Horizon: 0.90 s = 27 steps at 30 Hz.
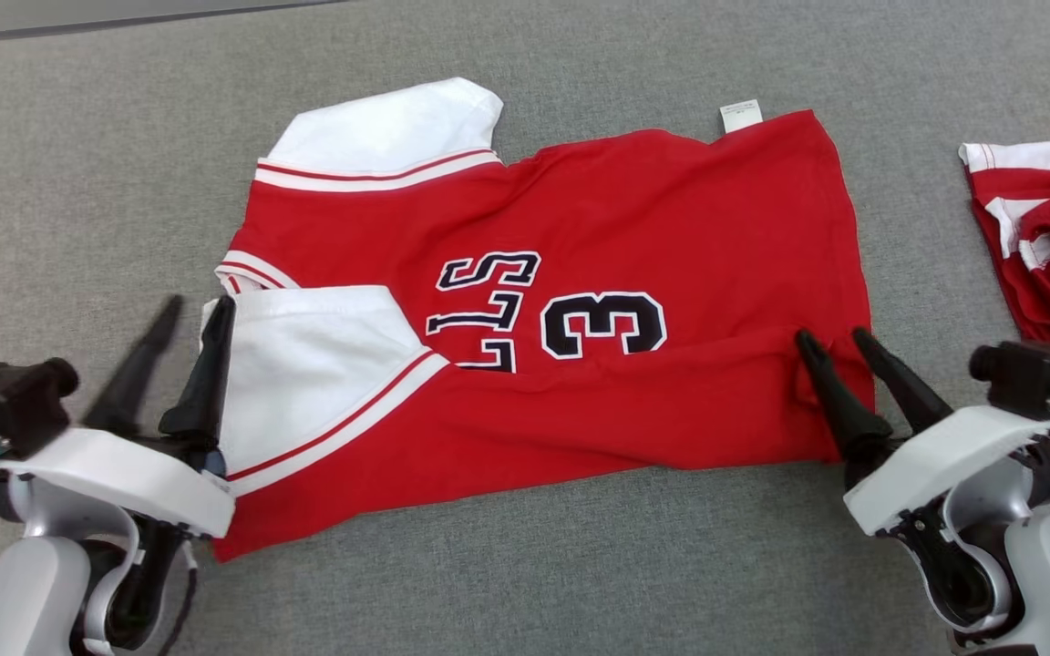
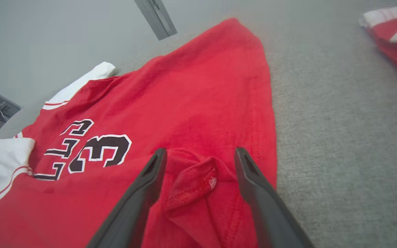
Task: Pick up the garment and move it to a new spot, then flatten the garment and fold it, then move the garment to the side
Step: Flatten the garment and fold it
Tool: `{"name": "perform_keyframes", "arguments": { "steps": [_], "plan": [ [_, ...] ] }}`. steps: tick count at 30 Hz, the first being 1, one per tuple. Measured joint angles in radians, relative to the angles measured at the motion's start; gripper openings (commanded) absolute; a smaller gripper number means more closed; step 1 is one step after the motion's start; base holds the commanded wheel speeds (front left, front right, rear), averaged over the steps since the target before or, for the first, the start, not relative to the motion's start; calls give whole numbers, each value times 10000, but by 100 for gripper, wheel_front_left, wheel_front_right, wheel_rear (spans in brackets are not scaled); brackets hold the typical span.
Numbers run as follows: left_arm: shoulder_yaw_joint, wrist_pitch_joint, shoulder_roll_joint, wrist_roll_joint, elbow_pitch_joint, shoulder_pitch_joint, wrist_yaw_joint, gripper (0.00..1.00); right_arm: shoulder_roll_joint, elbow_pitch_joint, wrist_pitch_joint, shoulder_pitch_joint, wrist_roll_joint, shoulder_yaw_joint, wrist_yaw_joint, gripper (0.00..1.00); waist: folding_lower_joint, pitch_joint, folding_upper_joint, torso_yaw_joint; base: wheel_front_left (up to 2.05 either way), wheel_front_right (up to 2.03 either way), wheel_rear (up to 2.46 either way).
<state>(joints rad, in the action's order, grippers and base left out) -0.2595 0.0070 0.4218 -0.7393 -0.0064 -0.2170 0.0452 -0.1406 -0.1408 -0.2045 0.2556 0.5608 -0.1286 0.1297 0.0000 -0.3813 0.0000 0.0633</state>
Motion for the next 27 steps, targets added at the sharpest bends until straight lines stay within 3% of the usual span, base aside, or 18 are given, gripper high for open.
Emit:
{"name": "perform_keyframes", "arguments": {
  "steps": [5, 6, 8, 16, 27],
  "plan": [
    [579, -1365, -132, 637, -265, 128, 752, 100, 23, 675, 1557, -358, 4, 408, 0, 100, 0, 171, 0, -89, 0, 0, 0],
    [767, -1918, -234, 972, -491, 211, 1089, 100, 107, 851, 2184, -408, -374, 539, -2, 100, 0, 256, 0, -115, 0, 0, 0],
    [890, -2261, -343, 1250, -723, 254, 1312, 100, 257, 1047, 2801, -426, -723, 525, 0, 100, 0, 344, 0, -152, 0, 0, 0],
    [882, -2619, -539, 2420, -1037, 386, 1672, 100, 650, 1172, 4136, -656, -2464, 581, 0, 100, 0, 721, 0, -269, 0, 0, 0],
    [522, -2663, -1051, 3388, -462, 1509, 1776, 100, 846, 660, 4487, -1544, -3720, 932, 2, 100, 0, 1379, 0, -250, 0, 0, 0]
  ]
}}
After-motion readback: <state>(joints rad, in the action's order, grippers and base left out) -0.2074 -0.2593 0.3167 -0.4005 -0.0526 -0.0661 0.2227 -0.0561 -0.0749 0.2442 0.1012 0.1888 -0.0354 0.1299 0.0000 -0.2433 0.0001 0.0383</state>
